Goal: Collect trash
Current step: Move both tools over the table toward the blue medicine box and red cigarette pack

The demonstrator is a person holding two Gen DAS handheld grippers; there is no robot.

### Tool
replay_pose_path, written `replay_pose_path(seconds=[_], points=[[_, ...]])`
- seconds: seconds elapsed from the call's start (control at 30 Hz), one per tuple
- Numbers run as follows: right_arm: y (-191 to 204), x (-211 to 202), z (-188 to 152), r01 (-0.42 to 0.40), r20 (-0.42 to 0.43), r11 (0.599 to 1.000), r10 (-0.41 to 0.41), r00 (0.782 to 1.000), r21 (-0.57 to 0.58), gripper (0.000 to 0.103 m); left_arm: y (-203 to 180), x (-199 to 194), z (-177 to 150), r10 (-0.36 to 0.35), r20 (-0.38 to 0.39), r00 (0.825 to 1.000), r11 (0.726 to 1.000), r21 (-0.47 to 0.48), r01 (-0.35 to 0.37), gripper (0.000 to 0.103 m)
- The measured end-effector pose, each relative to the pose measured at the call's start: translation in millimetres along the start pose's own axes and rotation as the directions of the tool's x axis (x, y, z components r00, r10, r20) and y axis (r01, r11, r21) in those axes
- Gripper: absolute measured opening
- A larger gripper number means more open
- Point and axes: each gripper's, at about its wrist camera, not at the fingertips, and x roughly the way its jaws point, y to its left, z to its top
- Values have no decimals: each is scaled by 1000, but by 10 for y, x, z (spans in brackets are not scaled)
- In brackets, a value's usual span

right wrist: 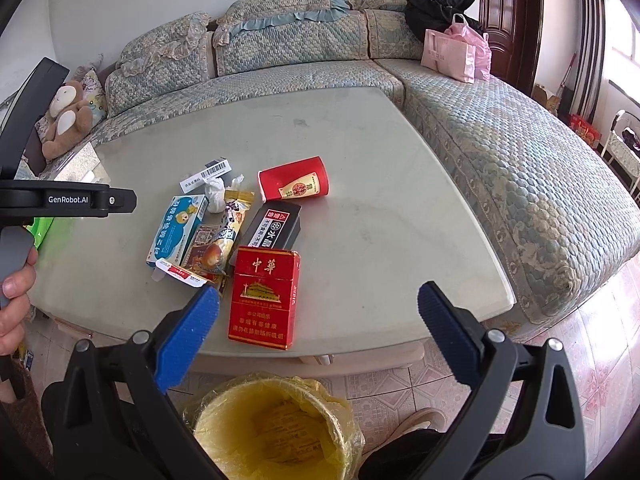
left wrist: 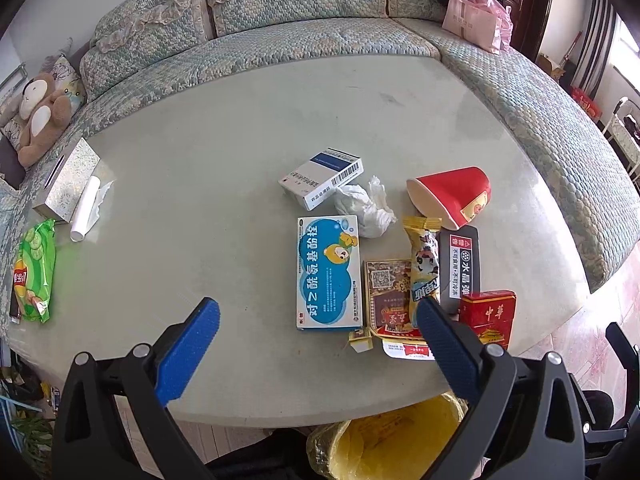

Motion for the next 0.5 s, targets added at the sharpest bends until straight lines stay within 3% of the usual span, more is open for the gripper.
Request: replay_pose_path(seconds=[0.5], points=[[236,624,-141,-81,-100,997,81,992,7,97,89,780,258,-3,-97,995,1000,13,4,97]])
